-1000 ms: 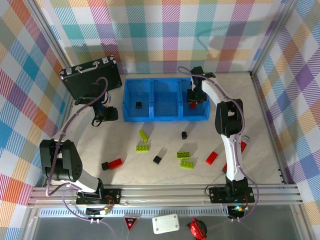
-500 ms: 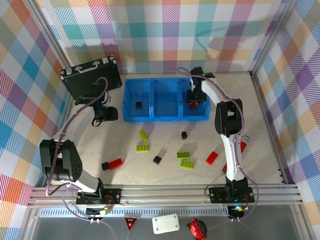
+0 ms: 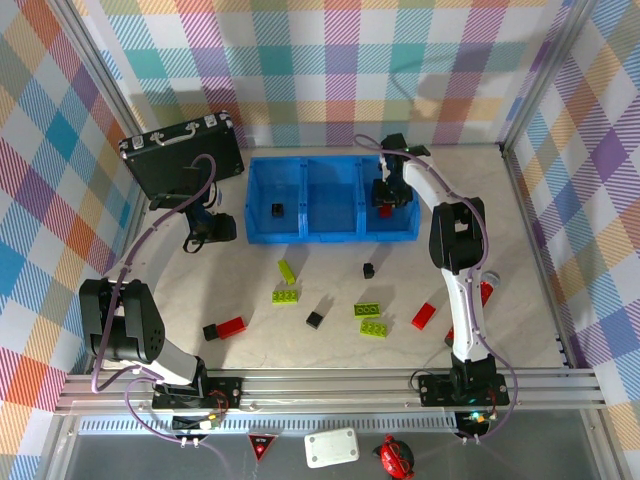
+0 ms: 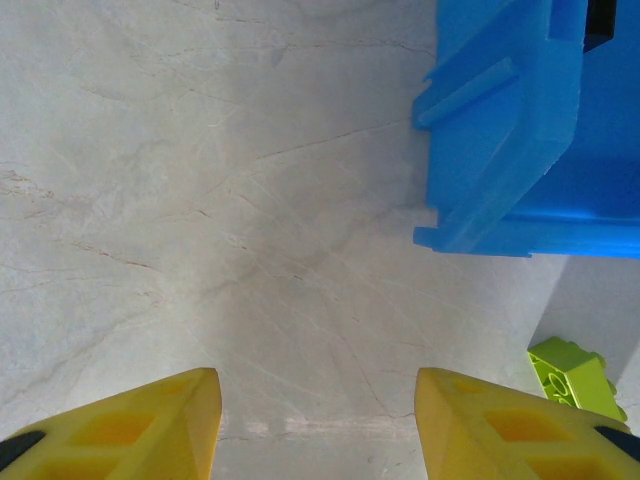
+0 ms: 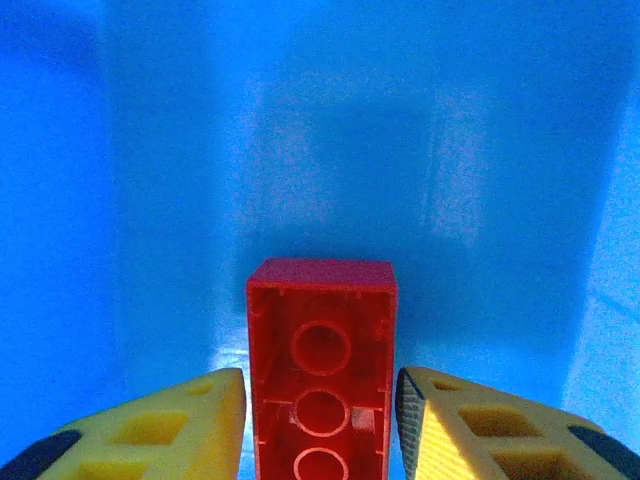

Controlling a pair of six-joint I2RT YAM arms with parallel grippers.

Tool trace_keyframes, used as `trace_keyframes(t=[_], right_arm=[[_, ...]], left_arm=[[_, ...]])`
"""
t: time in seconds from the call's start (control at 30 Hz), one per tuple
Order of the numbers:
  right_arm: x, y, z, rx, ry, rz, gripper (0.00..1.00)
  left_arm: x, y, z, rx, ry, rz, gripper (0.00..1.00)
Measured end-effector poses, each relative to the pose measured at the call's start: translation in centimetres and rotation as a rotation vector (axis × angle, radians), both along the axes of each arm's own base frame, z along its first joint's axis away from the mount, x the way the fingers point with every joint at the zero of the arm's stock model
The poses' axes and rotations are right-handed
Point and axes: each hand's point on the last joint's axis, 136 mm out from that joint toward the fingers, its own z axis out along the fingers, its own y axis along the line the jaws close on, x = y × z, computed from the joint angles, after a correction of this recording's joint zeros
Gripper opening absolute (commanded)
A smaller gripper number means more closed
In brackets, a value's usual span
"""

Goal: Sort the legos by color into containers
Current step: Place the lego in the container.

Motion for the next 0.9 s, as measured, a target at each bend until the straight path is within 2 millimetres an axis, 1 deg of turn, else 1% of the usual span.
trace_keyframes(t=[0.13,0.2,0.33,0.43,0.5,0.6,0.7,0.9], right_arm=[[-0.1,0.0,0.5,0.002,-0.003,0.002,0.48],[-0.2,0.0,1.1,0.006,-0.007,0.003,0.48],[-0.6,0.1,3.2,0.025,-0.034,0.006,0.51],[-1.6,0.1,5.0,0.044,-0.048,0.007,0.51],[-2.5,0.0,6.0,0.054,-0.051,0.008,0.51],[-4.0,-0.1,6.9,0.068,-0.047,0.008,0.51],[-5.7,-0.1,7.2,0.07,-0.031,0.005,0.52],[-9.5,0.2,7.0,0.076,0.001,0.013,0.52]], left_arm=[[0.0,0.0,0.0,0.0,0.0,0.0,0.54],[0.0,0.0,0.0,0.0,0.0,0.0,0.54],[0.0,0.0,0.0,0.0,0.001,0.0,0.54],[0.0,0.0,0.0,-0.002,0.0,0.0,0.54],[0.0,-0.1,0.0,-0.007,0.001,-0.003,0.53],[0.0,-0.3,0.0,-0.015,0.002,-0.006,0.53],[-0.1,-0.4,0.0,-0.023,0.002,-0.009,0.53],[-0.1,-0.6,0.0,-0.034,0.003,-0.01,0.53]])
